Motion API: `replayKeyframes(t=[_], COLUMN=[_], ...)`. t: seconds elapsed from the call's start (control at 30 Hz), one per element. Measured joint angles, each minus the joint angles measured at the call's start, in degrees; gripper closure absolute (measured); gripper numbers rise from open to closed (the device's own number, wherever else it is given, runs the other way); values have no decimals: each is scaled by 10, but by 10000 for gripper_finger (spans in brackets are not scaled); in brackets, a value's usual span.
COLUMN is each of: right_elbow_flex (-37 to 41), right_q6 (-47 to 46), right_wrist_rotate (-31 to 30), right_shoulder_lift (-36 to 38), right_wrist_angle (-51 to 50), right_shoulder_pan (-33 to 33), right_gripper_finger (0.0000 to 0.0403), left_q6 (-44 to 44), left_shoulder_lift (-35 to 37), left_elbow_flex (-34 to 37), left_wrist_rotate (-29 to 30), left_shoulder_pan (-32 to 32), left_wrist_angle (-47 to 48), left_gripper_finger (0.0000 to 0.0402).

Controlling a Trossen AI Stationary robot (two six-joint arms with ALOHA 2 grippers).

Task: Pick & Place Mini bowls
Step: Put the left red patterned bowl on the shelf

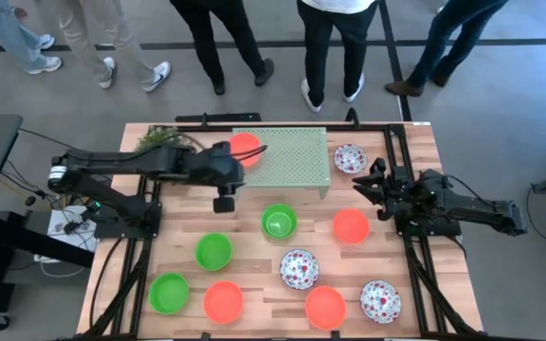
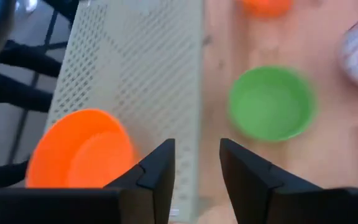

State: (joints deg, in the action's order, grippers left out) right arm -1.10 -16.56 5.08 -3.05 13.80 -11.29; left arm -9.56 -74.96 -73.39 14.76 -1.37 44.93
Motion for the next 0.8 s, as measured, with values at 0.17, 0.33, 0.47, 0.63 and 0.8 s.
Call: replayKeyframes(t=[0.17, 0.33, 0.47, 0.63, 0.8], right_elbow_flex=[0, 0, 0, 0, -6], right_q6=[-15, -15, -15, 0, 21], right_wrist_rotate=[21, 21, -16, -81, -81], right_shoulder_lift=[0, -4, -34, -116, -218], right_wrist_angle=[12, 48, 83, 159, 268], right_shoulder_pan=[9, 51, 100, 152, 186], right_gripper_finger=[300, 300, 300, 300, 300], left_q6=[49, 143, 171, 171, 127], left_shoulder_lift=[41, 83, 108, 119, 122], left_elbow_flex=[22, 118, 224, 313, 329], left_wrist_rotate=[-31, -30, -31, -2, 39], left_shoulder_pan=[-69, -141, -202, -230, -224], left_wrist_angle=[-5, -47, -181, -328, -356], left_gripper_finger=[287, 299, 306, 312, 312])
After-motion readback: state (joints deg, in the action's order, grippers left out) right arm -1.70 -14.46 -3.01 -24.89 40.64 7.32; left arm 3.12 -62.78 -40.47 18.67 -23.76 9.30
